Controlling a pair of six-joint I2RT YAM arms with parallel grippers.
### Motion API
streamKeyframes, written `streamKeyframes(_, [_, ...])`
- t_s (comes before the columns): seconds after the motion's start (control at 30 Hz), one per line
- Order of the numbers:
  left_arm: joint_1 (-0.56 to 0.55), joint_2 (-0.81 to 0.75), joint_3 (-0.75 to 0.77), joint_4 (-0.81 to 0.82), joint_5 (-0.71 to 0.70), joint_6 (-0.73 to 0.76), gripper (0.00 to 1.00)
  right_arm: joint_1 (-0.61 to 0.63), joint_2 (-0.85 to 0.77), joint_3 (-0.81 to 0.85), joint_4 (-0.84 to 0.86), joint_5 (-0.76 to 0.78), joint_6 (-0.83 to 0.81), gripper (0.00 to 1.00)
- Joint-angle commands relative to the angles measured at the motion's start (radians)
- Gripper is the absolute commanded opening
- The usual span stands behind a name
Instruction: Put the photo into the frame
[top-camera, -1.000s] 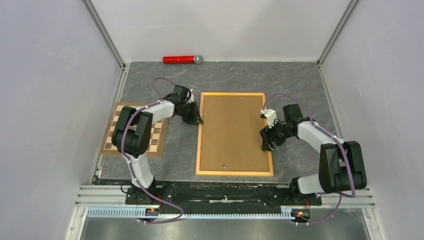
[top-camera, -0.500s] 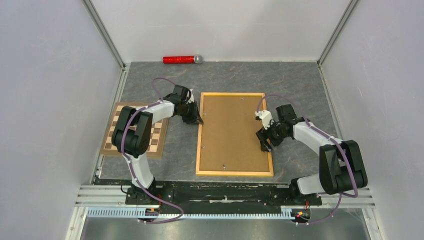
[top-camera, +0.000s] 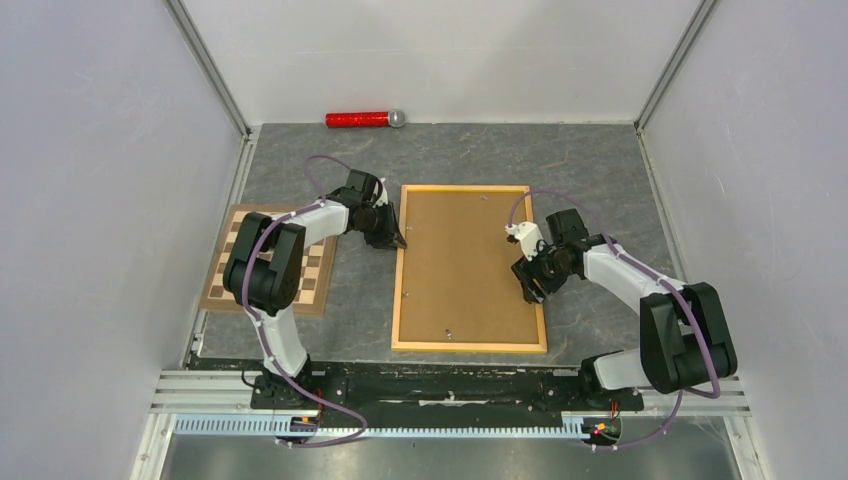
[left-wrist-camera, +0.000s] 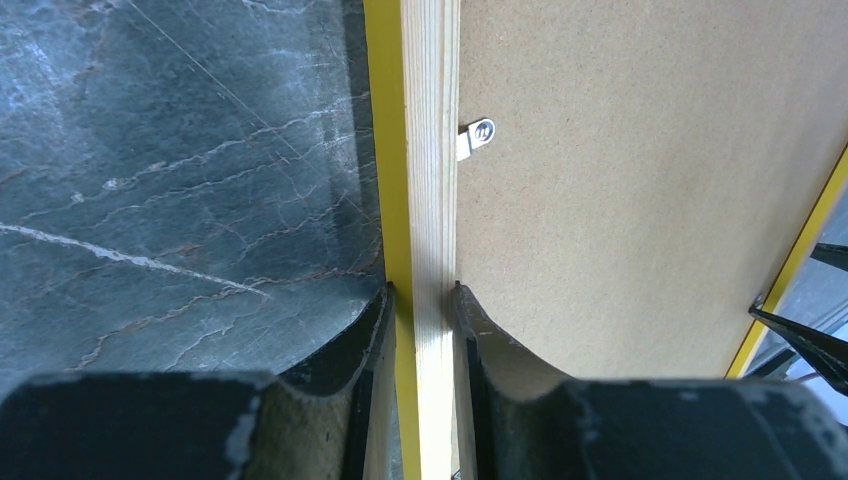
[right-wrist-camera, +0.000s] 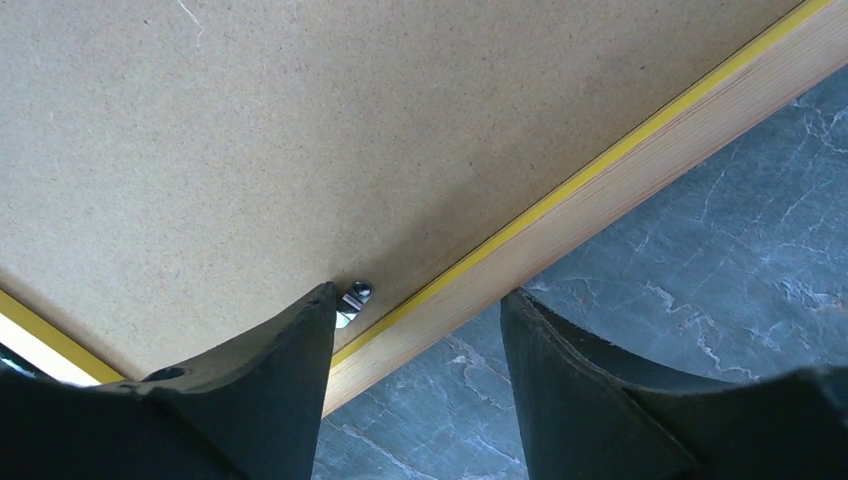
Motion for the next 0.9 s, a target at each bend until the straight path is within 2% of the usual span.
streamKeyframes(0.0, [0.002,-0.038,0.011,-0.013,-0.029,0.017,0.02,0.016,-0.016,0.014,-0.04,0.063,-0.061,0.59])
streamKeyframes(0.87, [0.001,-0.029,0.023,-0.029,-0.031,0.036,0.02,0.016,0.003,0.022,-0.029,0.016,-0.122,0.41])
